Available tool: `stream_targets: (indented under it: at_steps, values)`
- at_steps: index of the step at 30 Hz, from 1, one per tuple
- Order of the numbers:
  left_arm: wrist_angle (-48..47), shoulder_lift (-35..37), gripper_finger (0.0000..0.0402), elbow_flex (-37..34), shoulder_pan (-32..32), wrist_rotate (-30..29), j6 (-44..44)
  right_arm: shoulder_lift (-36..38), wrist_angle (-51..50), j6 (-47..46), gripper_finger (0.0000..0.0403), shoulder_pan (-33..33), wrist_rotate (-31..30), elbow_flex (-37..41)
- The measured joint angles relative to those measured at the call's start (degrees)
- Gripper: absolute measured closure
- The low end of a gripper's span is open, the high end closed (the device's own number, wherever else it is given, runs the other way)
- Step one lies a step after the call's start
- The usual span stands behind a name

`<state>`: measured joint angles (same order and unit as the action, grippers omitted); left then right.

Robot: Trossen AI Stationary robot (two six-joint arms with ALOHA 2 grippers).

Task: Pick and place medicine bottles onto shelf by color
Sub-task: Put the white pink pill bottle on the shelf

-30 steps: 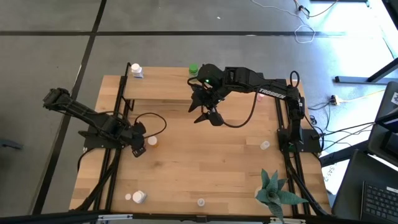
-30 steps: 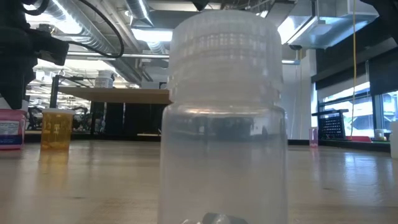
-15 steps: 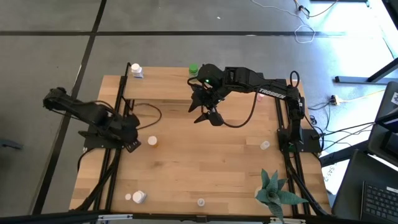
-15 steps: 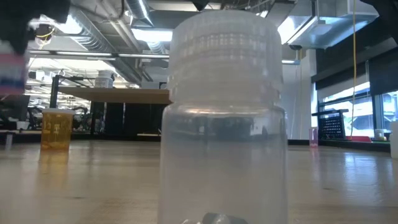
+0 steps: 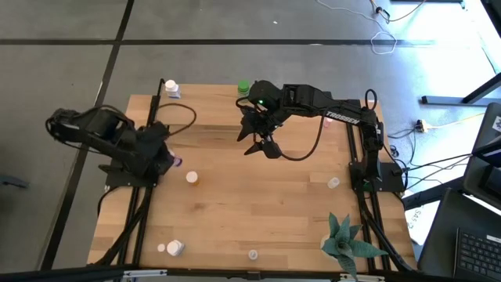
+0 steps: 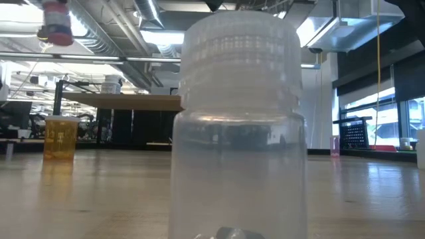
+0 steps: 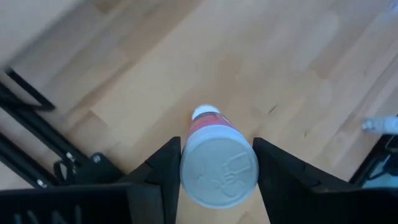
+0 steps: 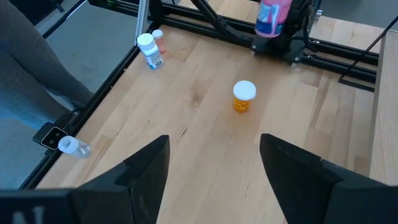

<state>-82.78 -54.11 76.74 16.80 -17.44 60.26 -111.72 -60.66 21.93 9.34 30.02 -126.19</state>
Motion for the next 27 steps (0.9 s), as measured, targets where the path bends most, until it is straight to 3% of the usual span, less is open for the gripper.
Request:
stream_targets:
  at_steps: [12,16,21,27]
  values:
    - [-5.5,-12.8,0.0246,20.1,-13.4,0.7,-15.0,0.0,1.6,-0.1,0.015,0.0,0.0,0.0]
    - [-7.4,-17.3,0.0246,27.0,-18.9,0.9,-19.9,0.0,2.8,-3.9,0.015,0.0,-1.1,0.0]
    - [-7.2,-21.8,0.0246,32.2,-27.4,4.9,-26.3,0.0,3.6,-7.7,0.015,-0.1,-11.2,0.0]
    - [-7.3,-26.9,0.0246,33.1,-38.1,8.5,-33.7,0.6,3.3,-11.3,0.015,-0.4,-23.3,0.0]
